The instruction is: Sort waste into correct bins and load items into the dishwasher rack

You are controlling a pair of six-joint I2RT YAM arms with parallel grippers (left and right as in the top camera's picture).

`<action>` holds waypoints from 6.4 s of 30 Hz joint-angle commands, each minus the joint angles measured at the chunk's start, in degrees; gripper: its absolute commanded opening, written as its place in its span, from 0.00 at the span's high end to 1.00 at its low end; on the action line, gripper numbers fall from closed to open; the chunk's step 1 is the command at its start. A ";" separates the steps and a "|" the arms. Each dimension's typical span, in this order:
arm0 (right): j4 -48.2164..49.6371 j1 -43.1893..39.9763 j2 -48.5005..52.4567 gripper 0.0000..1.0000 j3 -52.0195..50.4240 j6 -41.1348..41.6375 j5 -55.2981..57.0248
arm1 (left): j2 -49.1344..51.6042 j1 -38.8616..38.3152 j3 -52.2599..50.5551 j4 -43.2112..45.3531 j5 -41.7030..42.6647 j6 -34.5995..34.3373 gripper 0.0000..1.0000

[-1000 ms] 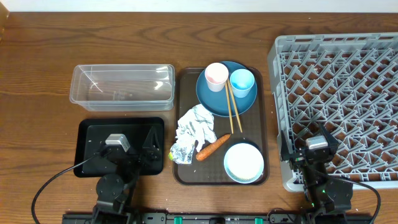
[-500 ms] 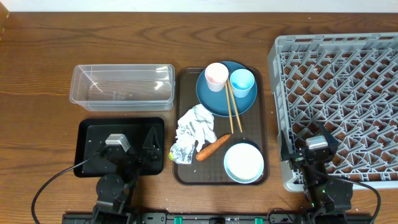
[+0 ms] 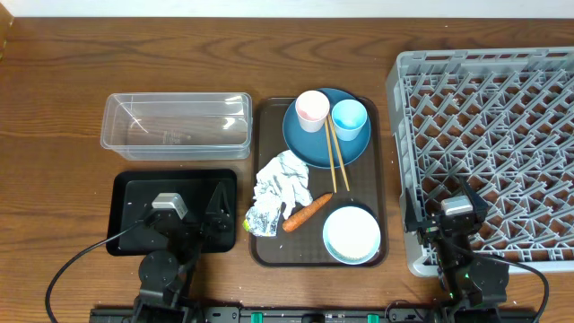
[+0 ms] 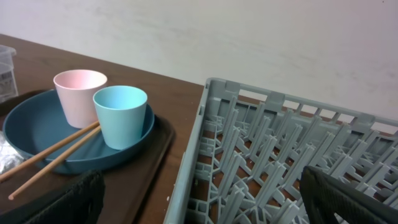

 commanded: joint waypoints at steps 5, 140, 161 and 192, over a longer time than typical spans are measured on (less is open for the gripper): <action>-0.24 -0.33 -0.24 0.01 -0.09 -0.46 0.39 | -0.31 0.24 -1.62 -1.22 -0.26 1.36 0.02; -0.24 -0.33 -0.20 0.01 -0.09 -0.46 0.37 | 66.90 -20.11 55.93 -27.26 -18.80 -13.90 0.94; -0.24 -0.33 -0.20 0.01 -0.09 -0.46 0.39 | 91.62 -2.67 55.91 -8.81 -12.31 -9.09 0.94; -0.24 -0.33 -0.20 0.01 -0.09 -0.46 0.39 | 61.83 -9.03 56.78 -57.99 4.81 -12.17 0.24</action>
